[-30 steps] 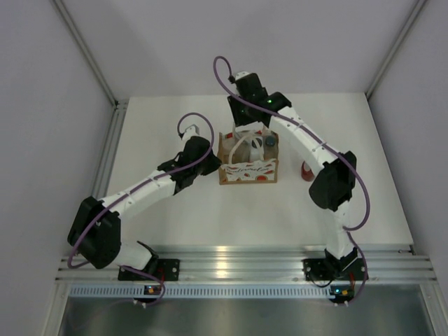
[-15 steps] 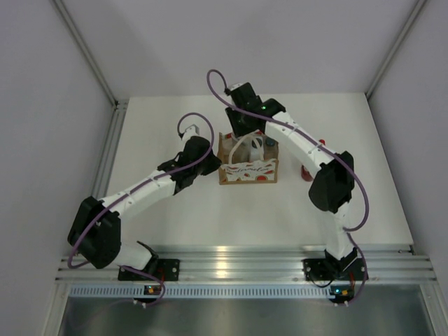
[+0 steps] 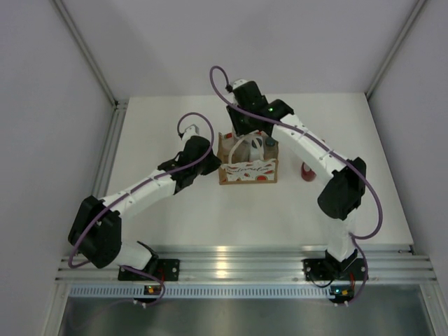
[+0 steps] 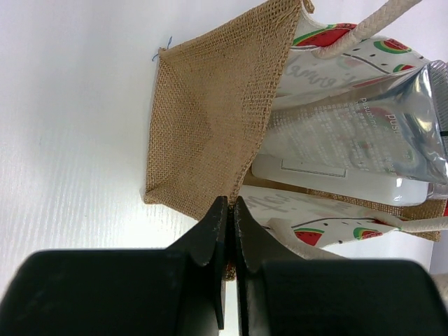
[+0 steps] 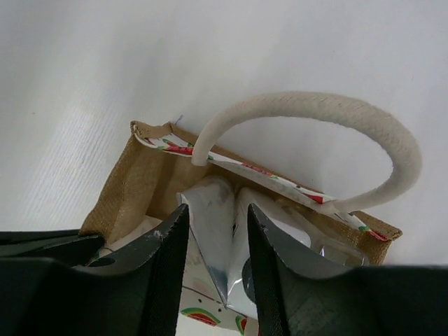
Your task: Take the personal care products out of the canvas bag
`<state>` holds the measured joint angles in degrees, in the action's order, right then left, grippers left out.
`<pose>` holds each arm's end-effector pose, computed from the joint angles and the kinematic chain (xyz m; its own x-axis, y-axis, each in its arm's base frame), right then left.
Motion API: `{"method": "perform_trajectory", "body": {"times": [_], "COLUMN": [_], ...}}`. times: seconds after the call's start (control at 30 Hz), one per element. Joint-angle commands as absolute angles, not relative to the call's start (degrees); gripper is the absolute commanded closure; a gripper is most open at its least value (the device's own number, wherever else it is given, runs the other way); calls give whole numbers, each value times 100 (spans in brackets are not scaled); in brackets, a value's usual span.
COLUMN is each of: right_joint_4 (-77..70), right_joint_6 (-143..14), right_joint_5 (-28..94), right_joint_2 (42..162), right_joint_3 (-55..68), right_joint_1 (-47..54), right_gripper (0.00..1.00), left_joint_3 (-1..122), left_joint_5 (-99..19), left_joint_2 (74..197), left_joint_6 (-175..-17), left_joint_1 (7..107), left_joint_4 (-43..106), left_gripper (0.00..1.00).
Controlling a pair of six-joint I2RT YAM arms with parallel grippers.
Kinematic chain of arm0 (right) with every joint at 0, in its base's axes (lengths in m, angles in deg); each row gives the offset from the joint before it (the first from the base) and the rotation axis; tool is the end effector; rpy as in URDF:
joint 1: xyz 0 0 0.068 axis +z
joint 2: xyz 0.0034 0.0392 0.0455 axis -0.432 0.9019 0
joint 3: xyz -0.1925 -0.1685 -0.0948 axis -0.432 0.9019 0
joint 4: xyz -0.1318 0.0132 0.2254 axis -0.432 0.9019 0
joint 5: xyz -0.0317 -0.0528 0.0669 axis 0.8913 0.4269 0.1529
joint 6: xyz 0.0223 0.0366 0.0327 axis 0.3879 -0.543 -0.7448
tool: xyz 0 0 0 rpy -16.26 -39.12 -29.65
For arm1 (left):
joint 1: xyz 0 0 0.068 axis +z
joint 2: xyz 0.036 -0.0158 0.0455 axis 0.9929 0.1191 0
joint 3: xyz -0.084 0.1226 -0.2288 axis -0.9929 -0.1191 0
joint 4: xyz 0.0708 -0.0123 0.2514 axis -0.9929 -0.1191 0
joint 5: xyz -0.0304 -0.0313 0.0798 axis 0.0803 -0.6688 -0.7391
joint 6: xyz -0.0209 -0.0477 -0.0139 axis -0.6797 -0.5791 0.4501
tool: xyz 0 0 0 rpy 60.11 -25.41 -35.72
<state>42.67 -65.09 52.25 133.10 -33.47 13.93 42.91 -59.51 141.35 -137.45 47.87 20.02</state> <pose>0.3433 0.2743 0.3571 -0.5925 -0.3265 -0.7364 -0.4441 0.8951 -0.0395 0.2601 -0.1754 0.2530 -0.6371 -0.5063 -0.5812 -0.1205 0.8101 -0.5737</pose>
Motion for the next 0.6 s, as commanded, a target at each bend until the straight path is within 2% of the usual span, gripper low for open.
{"method": "perform_trajectory", "body": {"times": [0.0, 0.3, 0.57], "right_joint_4": [4117, 4792, 4943], "right_joint_6": [-6339, -5925, -5829], "right_joint_5": [5015, 4857, 4751], "right_joint_2": [13082, 13864, 13873], "right_joint_3": [-3181, -3848, -3831], "right_joint_1": [1492, 1457, 1457], "right_gripper": [63, 67, 67], "left_joint_3": [4312, 4312, 4303], "left_joint_5": [-6011, -5993, -5993], "left_joint_2": [14278, 14295, 14304], "left_joint_6": [-13706, -13706, -13706], "left_joint_1": [4800, 4809, 4800], "left_joint_4": [1609, 1601, 1609], "left_gripper": [100, 100, 100]}}
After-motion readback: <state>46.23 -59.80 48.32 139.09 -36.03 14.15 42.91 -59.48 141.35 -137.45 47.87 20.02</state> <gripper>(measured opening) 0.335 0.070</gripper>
